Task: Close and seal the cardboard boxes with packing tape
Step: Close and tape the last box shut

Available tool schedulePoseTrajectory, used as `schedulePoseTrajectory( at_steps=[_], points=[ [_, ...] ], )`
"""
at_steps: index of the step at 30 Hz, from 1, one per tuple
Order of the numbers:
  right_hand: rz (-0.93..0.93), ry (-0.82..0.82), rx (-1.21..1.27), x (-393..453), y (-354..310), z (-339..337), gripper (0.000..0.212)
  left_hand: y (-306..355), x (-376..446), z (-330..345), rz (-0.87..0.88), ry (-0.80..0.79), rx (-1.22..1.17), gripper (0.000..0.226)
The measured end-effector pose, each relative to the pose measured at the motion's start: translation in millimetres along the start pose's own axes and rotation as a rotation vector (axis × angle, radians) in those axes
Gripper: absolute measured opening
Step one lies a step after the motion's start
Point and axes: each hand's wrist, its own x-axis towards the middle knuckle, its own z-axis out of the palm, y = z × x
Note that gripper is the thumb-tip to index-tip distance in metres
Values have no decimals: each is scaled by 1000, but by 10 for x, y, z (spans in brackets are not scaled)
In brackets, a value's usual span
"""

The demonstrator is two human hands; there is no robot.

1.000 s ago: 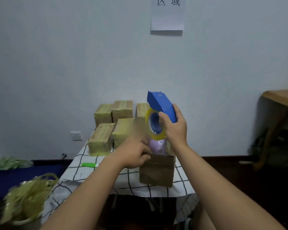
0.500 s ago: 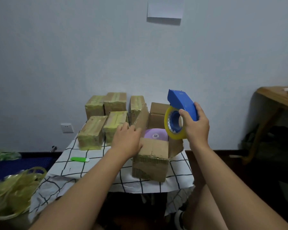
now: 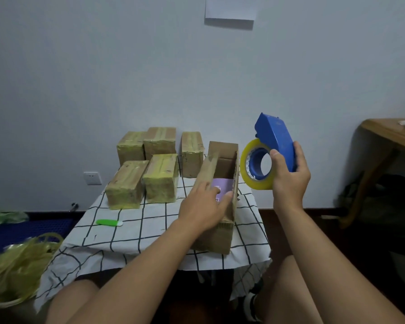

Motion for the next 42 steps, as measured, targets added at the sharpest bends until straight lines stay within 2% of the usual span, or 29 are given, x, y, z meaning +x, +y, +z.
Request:
schedulePoseTrajectory(
  at_steps=[2,4,8,13,17,19,22,25,27,29,32,35,37,39,42],
  points=[
    [1,9,-13,0,29,-24,65,113,-15,-16,-89,-111,11,89],
    [-3,14,-28,-9,63,-39,65,175,5,8,-119,-165,89,97],
    [-4,20,-35,9,92,-68,66,137,49,76,-55,-124,103,53],
    [-22,45,-10,86,28,-104,67,-76,94,-153,-42,-208,54,40],
    [-53,56,23,131,-41,-102,66,-293,42,-478,86,-355,79,7],
    [-69,58,26,152,-61,-102,66,-396,3,-628,120,-425,122,15],
    [-97,54,-6,193,-69,-108,67,-509,6,-802,51,-488,307,16],
    [-119,53,-44,253,-60,-113,69,-432,31,-809,-8,-448,379,10],
    [-125,59,-69,306,-47,-108,69,-296,67,-707,-46,-374,267,45],
    [-129,67,-89,364,-32,-102,69,-159,145,-590,-116,-244,106,62],
    [-132,74,-118,463,-1,-114,70,-43,382,-425,-177,-85,68,52],
    [-131,80,-149,574,33,-135,70,73,620,-331,-144,-64,81,31],
    [-131,88,-161,660,61,-148,70,145,737,-303,-127,-81,93,27],
    [-131,92,-179,752,89,-170,70,185,814,-275,-121,-109,119,30],
    [-130,90,-224,894,129,-207,69,163,858,-237,-119,-130,162,52]
  ],
)
